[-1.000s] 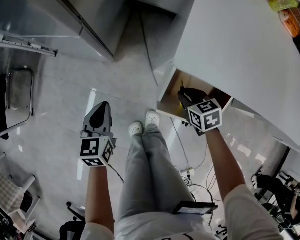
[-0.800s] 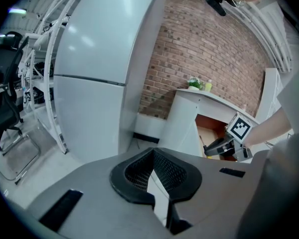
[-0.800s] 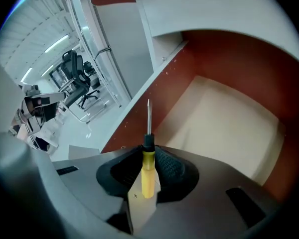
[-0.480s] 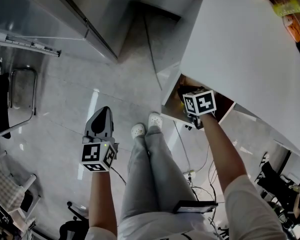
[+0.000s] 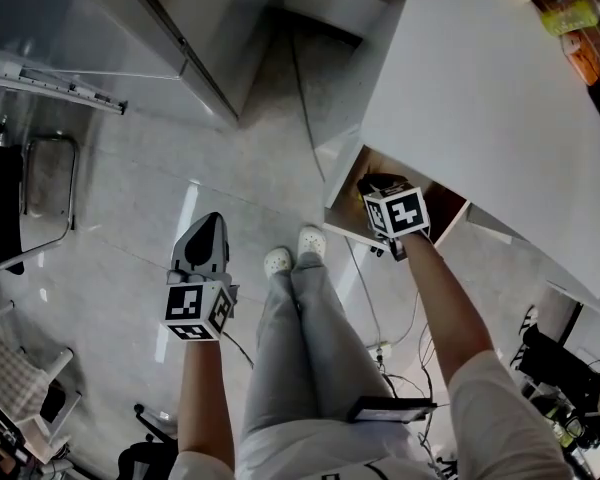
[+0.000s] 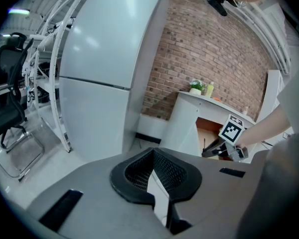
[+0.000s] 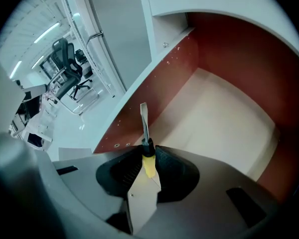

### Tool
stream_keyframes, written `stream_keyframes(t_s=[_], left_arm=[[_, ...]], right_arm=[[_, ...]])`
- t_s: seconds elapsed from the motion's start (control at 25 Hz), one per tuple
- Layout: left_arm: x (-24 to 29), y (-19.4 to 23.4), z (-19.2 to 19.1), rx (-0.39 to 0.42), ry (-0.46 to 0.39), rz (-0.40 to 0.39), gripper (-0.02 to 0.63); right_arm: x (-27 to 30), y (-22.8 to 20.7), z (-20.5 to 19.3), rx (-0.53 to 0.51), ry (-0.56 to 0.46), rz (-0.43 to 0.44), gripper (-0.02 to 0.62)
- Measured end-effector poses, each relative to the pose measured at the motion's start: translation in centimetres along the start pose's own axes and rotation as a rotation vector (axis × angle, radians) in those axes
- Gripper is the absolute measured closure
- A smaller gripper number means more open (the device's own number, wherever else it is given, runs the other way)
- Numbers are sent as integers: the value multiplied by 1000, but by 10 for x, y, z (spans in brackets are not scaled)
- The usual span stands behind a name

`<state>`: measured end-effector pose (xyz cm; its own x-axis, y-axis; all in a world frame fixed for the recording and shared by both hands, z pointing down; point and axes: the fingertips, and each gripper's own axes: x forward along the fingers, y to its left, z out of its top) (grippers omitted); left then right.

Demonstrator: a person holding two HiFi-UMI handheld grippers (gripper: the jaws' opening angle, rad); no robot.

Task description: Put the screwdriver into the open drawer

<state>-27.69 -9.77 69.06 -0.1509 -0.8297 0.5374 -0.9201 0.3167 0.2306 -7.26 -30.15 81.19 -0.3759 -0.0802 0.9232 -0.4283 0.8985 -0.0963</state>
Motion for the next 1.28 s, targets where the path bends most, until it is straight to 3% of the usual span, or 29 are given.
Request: stream_keyframes(t_s=[0.56,0.88,1.28], left_arm=[[-27,-13,15,17,3,-22,598],[-50,-24,55,38,-23,-31,598],[-70,-45,105,62,-59,-38,598]], right_arm=[[-44,19,-5,39,-29,5,514],[-106,37,13,-25,-93,5,514],[-180,44,37,-13,-188,33,533]])
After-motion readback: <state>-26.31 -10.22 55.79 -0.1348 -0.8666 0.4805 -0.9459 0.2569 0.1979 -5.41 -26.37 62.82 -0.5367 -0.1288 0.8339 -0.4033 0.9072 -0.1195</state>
